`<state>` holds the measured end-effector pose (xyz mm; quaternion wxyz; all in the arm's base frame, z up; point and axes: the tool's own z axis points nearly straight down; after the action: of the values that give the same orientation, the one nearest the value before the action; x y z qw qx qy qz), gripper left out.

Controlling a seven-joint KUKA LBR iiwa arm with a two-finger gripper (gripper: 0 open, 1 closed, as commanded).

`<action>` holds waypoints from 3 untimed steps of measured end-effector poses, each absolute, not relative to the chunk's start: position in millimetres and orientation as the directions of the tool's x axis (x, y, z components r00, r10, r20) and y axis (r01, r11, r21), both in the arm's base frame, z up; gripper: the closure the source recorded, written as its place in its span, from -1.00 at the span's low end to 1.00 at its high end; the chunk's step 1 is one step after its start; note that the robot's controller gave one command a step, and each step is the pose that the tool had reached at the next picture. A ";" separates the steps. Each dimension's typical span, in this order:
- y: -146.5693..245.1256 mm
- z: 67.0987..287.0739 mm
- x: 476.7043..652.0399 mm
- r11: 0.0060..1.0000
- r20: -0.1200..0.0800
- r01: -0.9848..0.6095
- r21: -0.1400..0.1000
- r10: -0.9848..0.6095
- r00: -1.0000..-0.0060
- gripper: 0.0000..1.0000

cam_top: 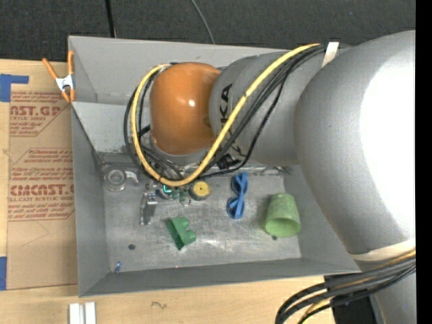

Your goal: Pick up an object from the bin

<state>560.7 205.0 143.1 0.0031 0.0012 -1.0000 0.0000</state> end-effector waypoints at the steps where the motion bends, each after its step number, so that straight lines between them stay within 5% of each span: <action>1: 113.9 119.6 532.6 0.999 0.004 0.048 -0.004 0.048 -0.999 -1.00; 2: 107.8 89.5 518.5 0.999 -0.012 0.033 0.013 0.034 -0.999 -1.00; 3: 108.7 90.8 515.1 1.000 0.006 0.027 0.010 0.027 -1.000 1.00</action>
Offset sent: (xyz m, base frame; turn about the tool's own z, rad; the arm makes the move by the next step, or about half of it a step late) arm -0.0267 -0.0863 -0.0212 0.0448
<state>515.1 108.7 90.8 0.0030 -0.0136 -0.9999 -0.0051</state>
